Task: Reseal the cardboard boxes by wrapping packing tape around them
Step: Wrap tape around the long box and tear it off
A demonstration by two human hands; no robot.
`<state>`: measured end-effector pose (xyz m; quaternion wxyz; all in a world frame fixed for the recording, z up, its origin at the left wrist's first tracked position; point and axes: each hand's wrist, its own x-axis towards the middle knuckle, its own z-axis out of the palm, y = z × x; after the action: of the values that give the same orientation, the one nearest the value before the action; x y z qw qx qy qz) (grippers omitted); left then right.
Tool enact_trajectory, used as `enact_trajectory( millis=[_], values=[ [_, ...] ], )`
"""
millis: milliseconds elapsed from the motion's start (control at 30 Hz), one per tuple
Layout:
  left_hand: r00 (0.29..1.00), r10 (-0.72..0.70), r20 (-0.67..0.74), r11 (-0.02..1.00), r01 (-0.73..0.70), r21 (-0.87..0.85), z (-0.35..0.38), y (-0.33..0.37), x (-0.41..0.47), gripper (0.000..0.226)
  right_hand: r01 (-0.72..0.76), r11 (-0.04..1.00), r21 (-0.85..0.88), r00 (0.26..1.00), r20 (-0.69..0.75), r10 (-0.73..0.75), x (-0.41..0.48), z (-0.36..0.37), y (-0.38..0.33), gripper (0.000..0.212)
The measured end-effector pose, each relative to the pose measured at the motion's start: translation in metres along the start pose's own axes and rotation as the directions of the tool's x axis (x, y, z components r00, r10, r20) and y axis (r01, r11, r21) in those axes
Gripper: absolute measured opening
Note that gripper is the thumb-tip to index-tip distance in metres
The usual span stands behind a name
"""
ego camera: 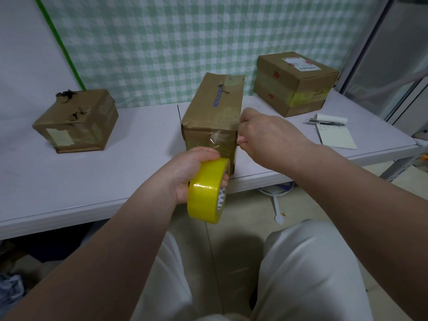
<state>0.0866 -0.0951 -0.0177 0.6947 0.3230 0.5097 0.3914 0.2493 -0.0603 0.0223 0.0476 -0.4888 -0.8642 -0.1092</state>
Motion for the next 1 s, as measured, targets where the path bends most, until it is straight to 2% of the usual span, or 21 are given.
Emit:
enact_trajectory(
  millis=[133,233,300,367,400,433,500,533,567,633,733,1000],
  values=[
    [0.999,-0.032,0.006,0.997,0.031,0.073,-0.001,0.003,0.002,0.027,-0.041,0.991,0.131,0.999,0.000,0.041,-0.004,0.004,0.006,0.031],
    [1.000,-0.031,0.005,0.994,0.030,0.104,0.000,0.004,0.002,0.022,-0.086,0.945,0.314,0.994,-0.034,0.101,-0.008,0.011,0.006,0.031],
    [0.999,-0.033,0.004,0.992,0.033,0.120,0.000,0.004,0.001,0.018,-0.154,0.892,0.424,0.986,0.013,0.164,-0.011,0.016,0.005,0.029],
    [0.999,-0.046,0.000,0.992,0.046,0.120,-0.001,0.004,0.000,0.017,-0.254,0.820,0.514,0.967,0.120,0.225,-0.013,0.022,0.003,0.020],
    [0.999,-0.054,-0.001,0.992,0.054,0.118,-0.001,0.003,0.000,0.017,-0.315,0.746,0.586,0.949,0.176,0.263,-0.015,0.025,0.001,0.012],
    [0.998,-0.062,-0.003,0.991,0.062,0.115,-0.001,0.003,-0.001,0.015,-0.383,0.622,0.683,0.922,0.236,0.308,-0.017,0.027,-0.001,0.007],
    [0.998,-0.069,-0.008,0.991,0.069,0.115,0.000,0.002,-0.001,0.011,-0.469,0.309,0.827,0.864,0.358,0.353,-0.020,0.033,-0.006,0.012],
    [0.998,-0.069,-0.009,0.990,0.070,0.120,0.000,0.002,-0.001,0.008,-0.469,0.203,0.860,0.855,0.383,0.351,-0.022,0.036,-0.008,0.013],
    [0.998,-0.070,-0.007,0.989,0.070,0.131,0.001,0.003,-0.001,0.007,-0.448,0.149,0.882,0.857,0.375,0.354,-0.023,0.039,-0.012,0.011],
    [0.997,-0.074,-0.003,0.984,0.073,0.160,0.001,0.004,0.000,0.008,-0.384,0.092,0.919,0.862,0.321,0.392,-0.023,0.043,-0.018,0.005],
    [0.997,-0.073,-0.004,0.981,0.072,0.178,0.001,0.006,0.000,0.011,-0.310,0.024,0.951,0.824,0.255,0.507,-0.018,0.046,-0.024,0.012],
    [0.997,-0.080,0.005,0.983,0.078,0.169,-0.004,0.007,0.000,0.013,-0.299,0.020,0.954,0.744,0.220,0.631,-0.012,0.049,-0.030,0.019]
  ],
)
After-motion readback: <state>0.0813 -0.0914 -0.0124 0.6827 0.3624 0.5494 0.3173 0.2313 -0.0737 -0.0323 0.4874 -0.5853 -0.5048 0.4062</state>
